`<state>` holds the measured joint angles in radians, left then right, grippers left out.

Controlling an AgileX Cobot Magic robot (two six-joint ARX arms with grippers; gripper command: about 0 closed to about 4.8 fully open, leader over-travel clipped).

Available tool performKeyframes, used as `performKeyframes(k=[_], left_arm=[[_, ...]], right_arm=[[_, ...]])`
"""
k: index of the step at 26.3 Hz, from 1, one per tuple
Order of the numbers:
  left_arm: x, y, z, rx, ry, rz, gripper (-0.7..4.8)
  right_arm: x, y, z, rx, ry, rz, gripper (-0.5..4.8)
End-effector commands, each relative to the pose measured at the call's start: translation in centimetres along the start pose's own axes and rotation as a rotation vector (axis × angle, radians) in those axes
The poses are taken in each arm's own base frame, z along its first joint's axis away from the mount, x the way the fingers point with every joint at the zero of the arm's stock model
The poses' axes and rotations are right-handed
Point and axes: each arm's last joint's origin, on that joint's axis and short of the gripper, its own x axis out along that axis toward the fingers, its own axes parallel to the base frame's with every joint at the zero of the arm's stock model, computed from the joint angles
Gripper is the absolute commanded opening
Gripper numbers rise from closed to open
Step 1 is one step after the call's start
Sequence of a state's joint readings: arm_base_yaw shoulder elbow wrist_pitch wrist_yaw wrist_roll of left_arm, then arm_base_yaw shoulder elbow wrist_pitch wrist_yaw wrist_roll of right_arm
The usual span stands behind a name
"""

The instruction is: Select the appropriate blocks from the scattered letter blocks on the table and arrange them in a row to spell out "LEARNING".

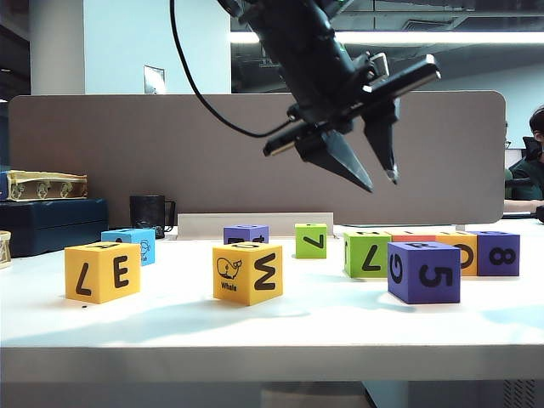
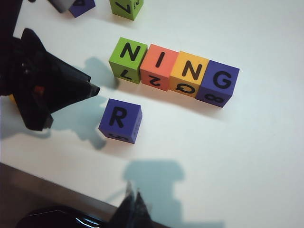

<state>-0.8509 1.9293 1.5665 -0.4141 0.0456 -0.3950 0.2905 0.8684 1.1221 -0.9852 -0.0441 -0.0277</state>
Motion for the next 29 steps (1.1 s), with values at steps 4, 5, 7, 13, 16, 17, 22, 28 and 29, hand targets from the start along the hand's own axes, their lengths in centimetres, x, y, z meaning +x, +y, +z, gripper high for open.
performKeyframes(k=[4, 5, 7, 13, 16, 17, 22, 28, 29], left_arm=[[0.5, -1.5, -0.2, -0.155, -0.052, -0.016, 1.44], [0.6, -1.6, -0.2, -0.179, -0.065, -0.009, 1.7], [1.0, -2.1, -0.3, -0.236, -0.097, 0.013, 3.08], [2.5, -3.4, -1.9, -0.28, -0.071, 0.037, 3.83], [4.0, -4.1, -3.3, -0.255, -0.044, 0.085, 3.82], [4.4, -4.1, -3.7, -0.25, -0.029, 0.097, 3.82], [5.7, -3.7, -5.0, -0.236, 0.031, 0.155, 3.83], [5.7, -3.6, -5.0, -0.234, 0.029, 0.18, 3.83], [5.7, -3.6, -5.0, -0.234, 0.029, 0.181, 3.82]], right_arm=[[-0.1, -0.3, -0.1, -0.003, 0.014, -0.098, -0.01], [-0.2, -0.3, -0.1, -0.003, 0.014, -0.114, -0.01], [-0.2, -0.4, -0.1, -0.003, 0.015, -0.136, -0.01], [-0.2, -0.4, -0.1, -0.003, 0.015, -0.136, -0.01], [-0.2, -0.4, -0.1, -0.003, 0.015, -0.135, -0.01], [-0.2, -0.4, -0.1, -0.003, 0.015, -0.136, -0.01], [-0.2, -0.4, -0.3, -0.004, 0.035, -0.135, -0.01], [-0.2, -0.4, -0.4, -0.004, 0.044, -0.134, -0.01], [-0.2, -0.4, -0.4, -0.004, 0.043, -0.134, -0.01]])
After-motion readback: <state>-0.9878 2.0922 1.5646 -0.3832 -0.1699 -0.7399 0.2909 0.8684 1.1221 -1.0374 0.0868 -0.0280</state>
